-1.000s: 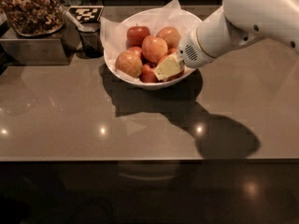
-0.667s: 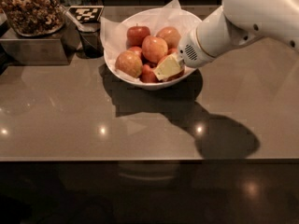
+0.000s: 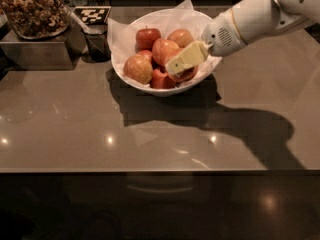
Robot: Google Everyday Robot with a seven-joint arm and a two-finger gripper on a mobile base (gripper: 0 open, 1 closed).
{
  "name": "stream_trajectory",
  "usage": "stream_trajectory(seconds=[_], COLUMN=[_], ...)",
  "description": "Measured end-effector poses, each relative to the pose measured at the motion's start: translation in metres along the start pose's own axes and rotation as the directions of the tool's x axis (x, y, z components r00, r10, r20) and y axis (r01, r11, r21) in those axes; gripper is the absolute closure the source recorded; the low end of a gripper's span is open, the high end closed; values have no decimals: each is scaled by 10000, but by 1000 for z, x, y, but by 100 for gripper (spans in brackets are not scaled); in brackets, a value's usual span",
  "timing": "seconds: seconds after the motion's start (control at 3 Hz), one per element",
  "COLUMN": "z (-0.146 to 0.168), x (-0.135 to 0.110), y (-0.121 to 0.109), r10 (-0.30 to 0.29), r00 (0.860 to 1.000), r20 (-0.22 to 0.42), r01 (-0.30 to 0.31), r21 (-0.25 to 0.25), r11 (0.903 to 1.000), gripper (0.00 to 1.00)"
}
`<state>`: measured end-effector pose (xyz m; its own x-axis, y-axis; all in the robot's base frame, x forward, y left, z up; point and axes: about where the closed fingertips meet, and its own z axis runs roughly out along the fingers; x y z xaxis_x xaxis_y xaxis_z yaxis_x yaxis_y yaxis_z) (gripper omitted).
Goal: Pick apple from white bowl
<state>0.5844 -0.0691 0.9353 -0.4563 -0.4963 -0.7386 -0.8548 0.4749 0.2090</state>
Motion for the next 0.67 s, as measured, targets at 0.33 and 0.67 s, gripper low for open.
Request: stream_trajectory(seconds=[0.33,0.67], z=[-32,-75], x=[-22,-40], y=[12,22], r10=[-269,-660], r00=[9964,9913], r20=[809,1137], r01=[399,905], r21=[-1633,-2270], r11=[9858,9697], gripper=[100,100])
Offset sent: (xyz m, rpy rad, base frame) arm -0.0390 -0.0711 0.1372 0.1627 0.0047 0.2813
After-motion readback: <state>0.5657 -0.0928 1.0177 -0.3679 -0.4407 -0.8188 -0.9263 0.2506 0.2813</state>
